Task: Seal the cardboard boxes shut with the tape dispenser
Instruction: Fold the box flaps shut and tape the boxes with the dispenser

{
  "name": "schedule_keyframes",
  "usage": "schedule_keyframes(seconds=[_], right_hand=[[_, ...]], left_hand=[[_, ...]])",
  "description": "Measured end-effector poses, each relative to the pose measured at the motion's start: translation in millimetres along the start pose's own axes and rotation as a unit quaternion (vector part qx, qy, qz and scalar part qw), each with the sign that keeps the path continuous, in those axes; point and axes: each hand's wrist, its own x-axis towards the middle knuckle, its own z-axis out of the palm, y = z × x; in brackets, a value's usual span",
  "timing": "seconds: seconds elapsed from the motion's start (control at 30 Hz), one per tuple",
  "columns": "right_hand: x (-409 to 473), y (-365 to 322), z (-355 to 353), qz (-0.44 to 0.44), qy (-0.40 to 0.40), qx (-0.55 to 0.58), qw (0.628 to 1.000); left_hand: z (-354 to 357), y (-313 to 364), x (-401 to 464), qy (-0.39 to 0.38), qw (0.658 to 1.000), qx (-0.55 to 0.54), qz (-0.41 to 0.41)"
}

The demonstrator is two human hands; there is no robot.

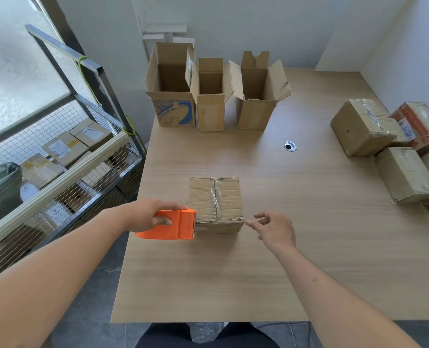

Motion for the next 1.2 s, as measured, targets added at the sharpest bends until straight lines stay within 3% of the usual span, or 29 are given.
schedule_keyframes(seconds=[0.07,0.17,0.3,0.5,0.77,0.93,1.03,1.2], right_hand=[[-4,-4,7,-0.140,0.056,-0.009,0.989],[-12,-19,21,-0.316,0.020,-0.019,0.948],[-5,-33,45,-0.375,-0.018,-0.090,0.923],[7,-29,48,-0.426,0.050,-0.109,0.897],[7,-33,46,-0.421,0.062,-0.114,0.898],[6,-37,50,-0.398,0.041,-0.143,0.905],[4,-42,50,-0.356,0.017,-0.143,0.923],[-6,-75,45,-0.229,-0.097,-0.200,0.948]], left_hand=[[0,0,1,-0.005,1.000,-0.005,-0.002],[0,2,1,-0.001,1.000,-0.009,0.002],[4,3,0,0.003,1.000,-0.028,0.005],[20,1,-6,0.028,0.998,-0.059,0.013],[7,-32,-36,0.007,0.998,-0.051,-0.030],[5,-22,-24,0.048,0.997,0.022,-0.057],[9,-13,-10,0.059,0.994,0.050,-0.076],[16,-14,-5,0.066,0.995,0.031,-0.068]])
